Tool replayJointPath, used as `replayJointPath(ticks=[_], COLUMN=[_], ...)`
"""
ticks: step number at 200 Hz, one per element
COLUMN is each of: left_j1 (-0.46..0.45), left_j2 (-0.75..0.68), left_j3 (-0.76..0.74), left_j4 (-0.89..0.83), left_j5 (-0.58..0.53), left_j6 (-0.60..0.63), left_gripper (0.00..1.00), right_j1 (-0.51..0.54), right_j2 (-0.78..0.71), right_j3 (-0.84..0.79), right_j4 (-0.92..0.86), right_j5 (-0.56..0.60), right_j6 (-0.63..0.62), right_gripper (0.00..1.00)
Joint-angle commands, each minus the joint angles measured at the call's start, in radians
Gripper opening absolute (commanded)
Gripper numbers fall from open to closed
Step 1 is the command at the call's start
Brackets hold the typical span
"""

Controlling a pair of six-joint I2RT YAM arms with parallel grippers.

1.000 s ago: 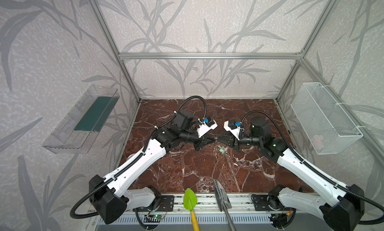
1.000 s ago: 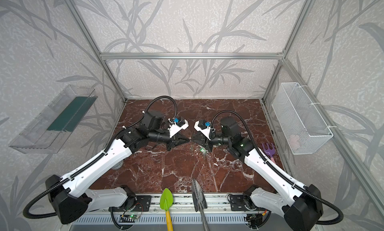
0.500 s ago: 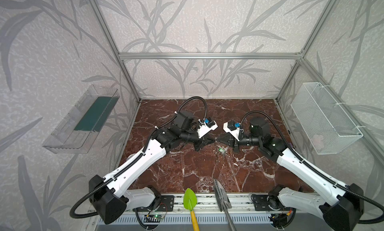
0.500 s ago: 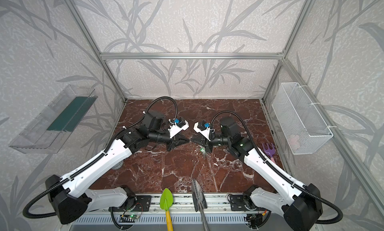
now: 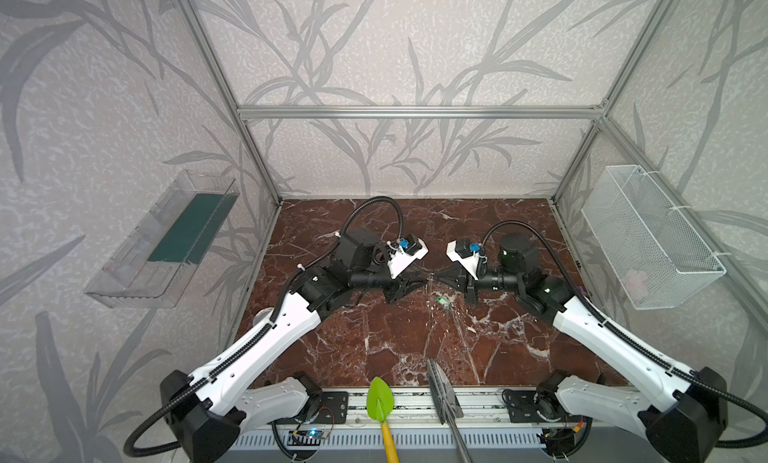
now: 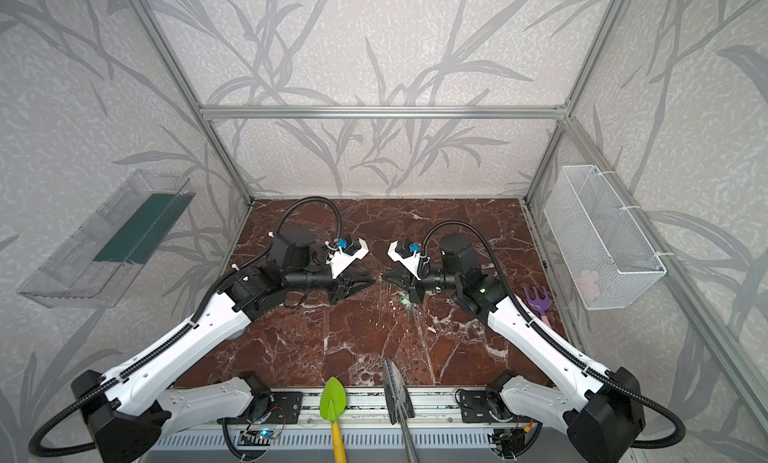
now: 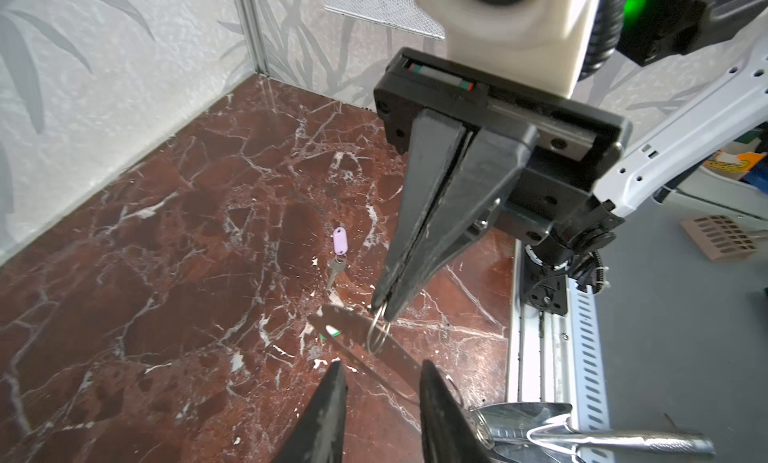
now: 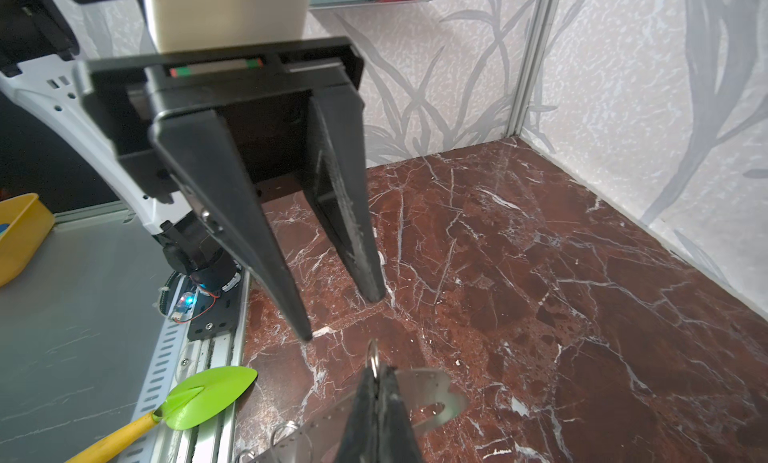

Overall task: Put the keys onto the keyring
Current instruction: 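Grasp the opposite edge of the ring plate with the right gripper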

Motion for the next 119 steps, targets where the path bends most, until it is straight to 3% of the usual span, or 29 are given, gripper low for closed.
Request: replayJointPath(ticks=[1,44,65,119], left_j1=[0.000,0.019,0.038,0.154], left_j2=[-0.057,-0.109,-0.135,-0.086], left_j3=[-0.065,-0.181,-0.245,-0.196], left_j4=[0.138,0.389,0.542,0.577], left_j5=[-0.086,-0.141,-0.055,0.176], left_j6=[-0.052,-0.138,-0.120,-0.142], left_gripper=[0.35,0.37,0.48,0.45], right_j1=[0.003,-0.003,-0.010,-0.046], right_j2=[-0.004,0.019,0.037,0.074], right_j3=[0.036,0.049,0.076,0.130], right_j4=[0.087,0.195,0.244,0.307], right_j5=[0.044,-0.011,-0.075,-0.188], right_j6=[0.035,0.081,0.093,0.083], right_gripper=[0.00,0.00,0.00,0.00])
